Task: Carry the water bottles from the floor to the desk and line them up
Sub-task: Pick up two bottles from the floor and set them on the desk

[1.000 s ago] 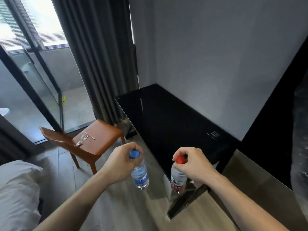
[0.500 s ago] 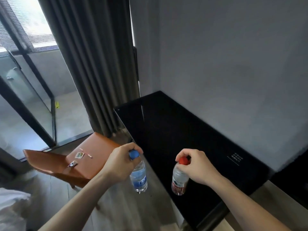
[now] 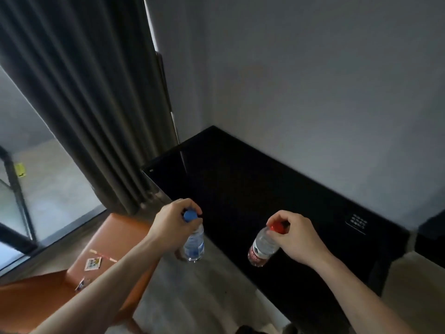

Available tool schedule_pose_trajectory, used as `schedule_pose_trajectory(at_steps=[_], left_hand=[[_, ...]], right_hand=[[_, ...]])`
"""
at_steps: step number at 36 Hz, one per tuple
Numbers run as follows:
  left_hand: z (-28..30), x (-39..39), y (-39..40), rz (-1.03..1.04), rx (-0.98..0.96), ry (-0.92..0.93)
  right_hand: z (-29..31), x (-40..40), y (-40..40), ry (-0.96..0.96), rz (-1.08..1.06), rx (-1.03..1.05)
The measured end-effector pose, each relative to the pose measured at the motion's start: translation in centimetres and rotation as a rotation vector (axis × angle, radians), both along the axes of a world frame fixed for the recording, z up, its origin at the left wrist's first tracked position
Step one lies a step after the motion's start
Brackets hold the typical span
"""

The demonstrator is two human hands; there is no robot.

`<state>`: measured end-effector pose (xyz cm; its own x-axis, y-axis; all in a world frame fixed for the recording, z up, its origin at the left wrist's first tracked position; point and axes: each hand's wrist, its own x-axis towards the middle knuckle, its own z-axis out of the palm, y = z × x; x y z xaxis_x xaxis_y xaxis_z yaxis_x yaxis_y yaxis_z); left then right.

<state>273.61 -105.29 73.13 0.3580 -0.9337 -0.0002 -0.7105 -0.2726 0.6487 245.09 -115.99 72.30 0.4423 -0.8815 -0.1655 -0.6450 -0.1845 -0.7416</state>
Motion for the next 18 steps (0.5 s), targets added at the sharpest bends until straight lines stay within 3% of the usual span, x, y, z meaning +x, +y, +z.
schedule_pose_trajectory(at_steps=[18], left_hand=[[-3.2, 11.1, -16.3, -0.074, 0.108, -0.041]], right_hand=[[-3.6, 7.7, -14.8, -0.049, -0.016, 0.130]])
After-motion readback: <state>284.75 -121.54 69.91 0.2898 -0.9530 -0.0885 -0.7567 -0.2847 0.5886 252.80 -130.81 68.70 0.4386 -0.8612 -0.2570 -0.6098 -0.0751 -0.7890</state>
